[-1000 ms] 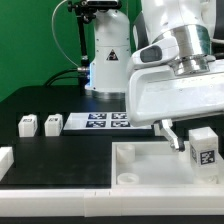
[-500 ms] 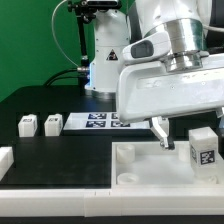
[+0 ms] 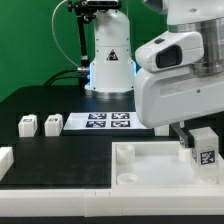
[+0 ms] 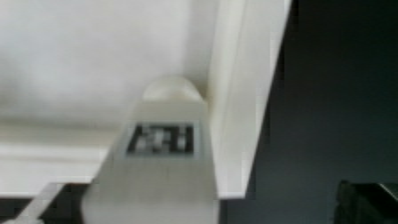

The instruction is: Assemble one leg

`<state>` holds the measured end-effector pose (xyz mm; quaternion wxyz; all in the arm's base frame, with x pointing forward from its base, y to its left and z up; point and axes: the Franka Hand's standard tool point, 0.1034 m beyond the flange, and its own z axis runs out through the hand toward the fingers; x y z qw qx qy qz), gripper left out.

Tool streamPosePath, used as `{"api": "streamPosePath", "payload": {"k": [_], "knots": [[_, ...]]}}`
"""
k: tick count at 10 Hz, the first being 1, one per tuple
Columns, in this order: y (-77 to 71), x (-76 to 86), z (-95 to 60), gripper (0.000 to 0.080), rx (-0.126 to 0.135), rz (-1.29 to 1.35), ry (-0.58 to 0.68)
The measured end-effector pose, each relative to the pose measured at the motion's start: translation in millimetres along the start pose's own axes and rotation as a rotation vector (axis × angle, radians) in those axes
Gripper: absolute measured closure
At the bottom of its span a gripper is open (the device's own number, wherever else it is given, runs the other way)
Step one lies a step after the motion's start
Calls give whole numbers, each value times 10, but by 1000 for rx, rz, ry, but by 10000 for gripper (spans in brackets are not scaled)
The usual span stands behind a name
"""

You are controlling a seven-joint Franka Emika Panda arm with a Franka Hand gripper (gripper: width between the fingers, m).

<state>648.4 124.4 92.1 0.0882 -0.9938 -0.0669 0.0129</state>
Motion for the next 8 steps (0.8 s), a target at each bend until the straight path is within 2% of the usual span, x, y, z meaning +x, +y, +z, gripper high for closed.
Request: {"api": "streamPosePath", "payload": {"k": [1, 2, 4, 6, 8], "knots": [[9, -22, -13, 150, 13, 1, -86], [9, 26, -7, 150, 10, 1, -58], [13, 22, 3, 162, 10, 1, -58], [22, 22, 2, 494, 9, 2, -57], [37, 42, 4, 491, 6, 29, -40]]}}
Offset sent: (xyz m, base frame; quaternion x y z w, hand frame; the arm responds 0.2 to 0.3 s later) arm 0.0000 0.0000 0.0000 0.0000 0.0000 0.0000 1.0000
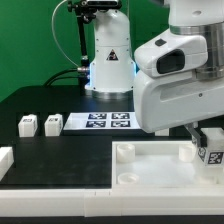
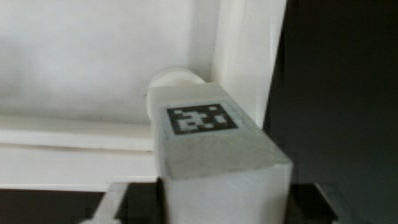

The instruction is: Assemble one leg

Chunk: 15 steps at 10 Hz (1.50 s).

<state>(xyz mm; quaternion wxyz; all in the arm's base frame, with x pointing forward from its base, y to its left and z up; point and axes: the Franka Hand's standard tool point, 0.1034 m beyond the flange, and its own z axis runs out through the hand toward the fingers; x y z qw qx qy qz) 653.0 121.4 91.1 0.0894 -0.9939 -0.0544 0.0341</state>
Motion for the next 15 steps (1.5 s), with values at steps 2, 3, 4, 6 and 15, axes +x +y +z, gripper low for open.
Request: {"api": "streamPosePath", "payload": {"k": [2, 3, 4, 6, 15], "knots": [[49, -34, -3, 491, 5, 121, 128], [94, -64, -6, 493, 35, 253, 191], [135, -73, -7, 493, 64, 401, 227], [187, -80, -6, 493, 128, 679, 224], [158, -145, 10, 233, 148, 1151, 198]]}}
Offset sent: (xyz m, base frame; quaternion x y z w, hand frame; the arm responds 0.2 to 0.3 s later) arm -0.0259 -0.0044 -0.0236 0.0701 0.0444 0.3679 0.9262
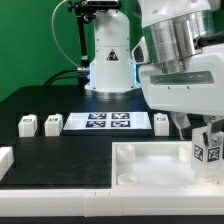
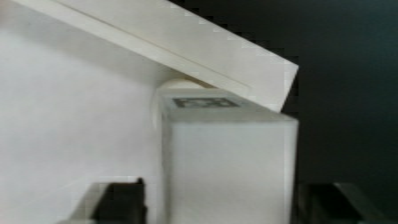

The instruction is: Assemble one leg

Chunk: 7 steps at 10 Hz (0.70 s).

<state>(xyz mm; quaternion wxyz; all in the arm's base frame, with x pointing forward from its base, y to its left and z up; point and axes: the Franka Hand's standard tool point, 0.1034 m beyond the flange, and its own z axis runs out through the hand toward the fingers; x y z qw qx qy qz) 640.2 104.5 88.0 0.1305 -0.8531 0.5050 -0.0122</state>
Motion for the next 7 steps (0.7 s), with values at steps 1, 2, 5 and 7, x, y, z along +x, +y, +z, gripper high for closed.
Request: {"api": "streamPosePath", "payload": {"k": [1, 2, 5, 7], "knots": [[-11, -44, 25, 233, -28, -173, -8], [-56, -70, 32, 166, -68, -464, -6], [-55, -30, 32, 150, -73, -832, -3], [-56, 13, 19, 150, -112, -1225, 4]]}}
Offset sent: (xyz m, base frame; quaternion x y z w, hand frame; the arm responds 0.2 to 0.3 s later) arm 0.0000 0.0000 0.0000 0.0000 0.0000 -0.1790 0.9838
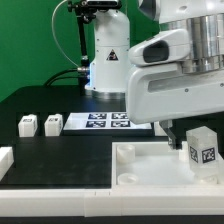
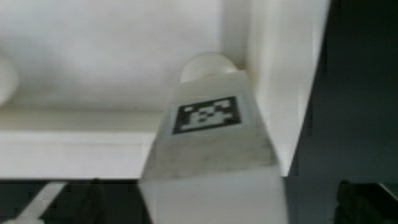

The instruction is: Assemble one leg

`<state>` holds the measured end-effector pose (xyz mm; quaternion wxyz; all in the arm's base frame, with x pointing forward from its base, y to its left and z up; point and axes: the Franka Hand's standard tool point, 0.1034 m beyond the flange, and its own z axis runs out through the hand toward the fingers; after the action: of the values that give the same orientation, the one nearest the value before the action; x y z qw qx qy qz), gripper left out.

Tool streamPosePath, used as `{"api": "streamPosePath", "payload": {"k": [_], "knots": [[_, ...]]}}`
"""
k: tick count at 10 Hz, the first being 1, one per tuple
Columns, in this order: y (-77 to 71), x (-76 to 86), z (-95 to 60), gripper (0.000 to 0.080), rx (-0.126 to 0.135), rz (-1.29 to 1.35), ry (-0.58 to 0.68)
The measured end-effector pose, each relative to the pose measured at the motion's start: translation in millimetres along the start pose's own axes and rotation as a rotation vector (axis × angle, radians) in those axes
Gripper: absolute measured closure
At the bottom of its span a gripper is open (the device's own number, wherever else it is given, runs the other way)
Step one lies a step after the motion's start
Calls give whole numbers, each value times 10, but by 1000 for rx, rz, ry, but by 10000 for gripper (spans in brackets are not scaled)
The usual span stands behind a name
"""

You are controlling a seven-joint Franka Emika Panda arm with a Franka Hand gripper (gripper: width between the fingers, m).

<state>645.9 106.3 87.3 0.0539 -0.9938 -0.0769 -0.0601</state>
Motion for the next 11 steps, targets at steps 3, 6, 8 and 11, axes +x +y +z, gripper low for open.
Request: {"api": "streamPosePath", "payload": {"k": [3, 6, 8, 11], "knots": [[-9, -3, 3, 274, 5, 37, 0], [-8, -7, 7, 508, 13, 332, -1], [4, -23, 22, 508, -10, 755, 8], [32, -83, 19, 508, -40, 1399, 39]]}}
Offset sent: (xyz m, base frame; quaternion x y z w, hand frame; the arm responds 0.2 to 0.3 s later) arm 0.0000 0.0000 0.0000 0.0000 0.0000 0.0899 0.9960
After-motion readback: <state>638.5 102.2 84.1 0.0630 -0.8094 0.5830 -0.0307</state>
